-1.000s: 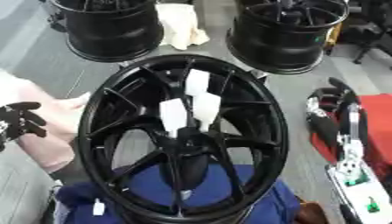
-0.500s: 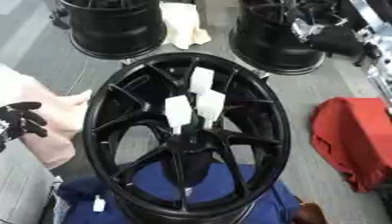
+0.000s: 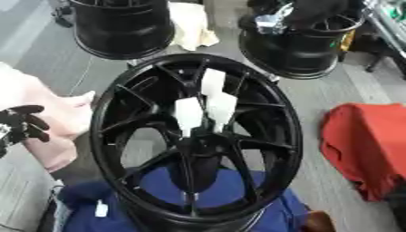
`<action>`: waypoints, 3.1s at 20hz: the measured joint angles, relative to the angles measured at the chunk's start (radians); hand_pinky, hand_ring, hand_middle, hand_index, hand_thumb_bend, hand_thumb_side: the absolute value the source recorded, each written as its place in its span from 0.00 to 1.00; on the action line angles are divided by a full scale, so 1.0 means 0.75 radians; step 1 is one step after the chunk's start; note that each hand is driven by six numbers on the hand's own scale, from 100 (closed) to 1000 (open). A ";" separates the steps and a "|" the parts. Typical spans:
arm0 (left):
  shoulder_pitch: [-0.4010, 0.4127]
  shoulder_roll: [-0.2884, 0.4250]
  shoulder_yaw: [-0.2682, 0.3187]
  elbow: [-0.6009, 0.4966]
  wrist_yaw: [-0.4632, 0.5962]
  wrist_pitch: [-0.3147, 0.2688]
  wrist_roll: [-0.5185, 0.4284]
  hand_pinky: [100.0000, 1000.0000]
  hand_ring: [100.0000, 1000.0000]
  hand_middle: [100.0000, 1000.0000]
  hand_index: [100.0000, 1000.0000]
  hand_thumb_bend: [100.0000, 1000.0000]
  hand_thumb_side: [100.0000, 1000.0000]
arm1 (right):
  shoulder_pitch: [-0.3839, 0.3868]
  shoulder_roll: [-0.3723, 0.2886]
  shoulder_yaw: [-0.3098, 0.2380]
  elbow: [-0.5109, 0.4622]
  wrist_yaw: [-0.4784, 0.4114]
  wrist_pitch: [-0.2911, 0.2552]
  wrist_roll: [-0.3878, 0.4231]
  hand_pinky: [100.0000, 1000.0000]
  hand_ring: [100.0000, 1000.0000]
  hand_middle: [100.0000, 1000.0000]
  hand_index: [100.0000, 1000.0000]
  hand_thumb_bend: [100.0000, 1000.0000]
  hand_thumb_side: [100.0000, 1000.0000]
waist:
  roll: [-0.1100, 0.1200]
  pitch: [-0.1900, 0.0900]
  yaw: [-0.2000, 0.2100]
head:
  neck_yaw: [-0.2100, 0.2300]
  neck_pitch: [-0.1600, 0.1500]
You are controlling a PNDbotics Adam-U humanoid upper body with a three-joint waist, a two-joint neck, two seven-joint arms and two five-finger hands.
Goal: Pull the pin out of the wheel hub.
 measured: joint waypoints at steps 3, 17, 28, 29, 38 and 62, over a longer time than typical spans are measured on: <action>0.000 0.001 -0.005 0.000 -0.002 0.000 0.000 0.72 0.55 0.56 0.85 0.00 0.74 | -0.040 0.066 0.036 0.080 0.048 -0.003 0.105 0.80 0.89 0.91 0.97 0.27 0.35 | -0.001 0.000 0.006 | -0.005 0.000; -0.007 0.011 -0.014 0.001 -0.002 -0.009 0.000 0.72 0.55 0.56 0.85 0.00 0.74 | -0.079 0.266 0.099 0.447 0.439 -0.171 0.274 0.85 0.92 0.92 0.96 0.29 0.34 | 0.000 0.007 0.022 | -0.026 -0.001; -0.007 0.011 -0.014 0.001 -0.002 -0.016 0.001 0.72 0.55 0.56 0.85 0.00 0.74 | -0.077 0.312 0.054 0.605 0.583 -0.251 0.281 0.84 0.91 0.90 0.96 0.29 0.32 | 0.001 0.011 0.022 | -0.029 -0.001; -0.007 0.011 -0.014 0.001 -0.002 -0.016 0.002 0.72 0.55 0.56 0.85 0.00 0.74 | -0.077 0.316 0.048 0.614 0.589 -0.256 0.281 0.84 0.91 0.90 0.96 0.29 0.32 | 0.001 0.011 0.022 | -0.029 -0.001; -0.007 0.011 -0.014 0.001 -0.003 -0.016 0.002 0.73 0.55 0.56 0.85 0.00 0.74 | -0.070 0.333 0.022 0.668 0.634 -0.280 0.281 0.71 0.76 0.73 0.83 0.26 0.29 | 0.002 0.013 0.022 | -0.031 -0.002; -0.007 0.011 -0.013 0.001 -0.004 -0.016 0.002 0.73 0.55 0.55 0.85 0.00 0.74 | -0.079 0.297 -0.084 0.544 0.642 -0.224 0.220 0.60 0.55 0.33 0.44 0.18 0.24 | 0.004 0.014 0.014 | -0.031 -0.003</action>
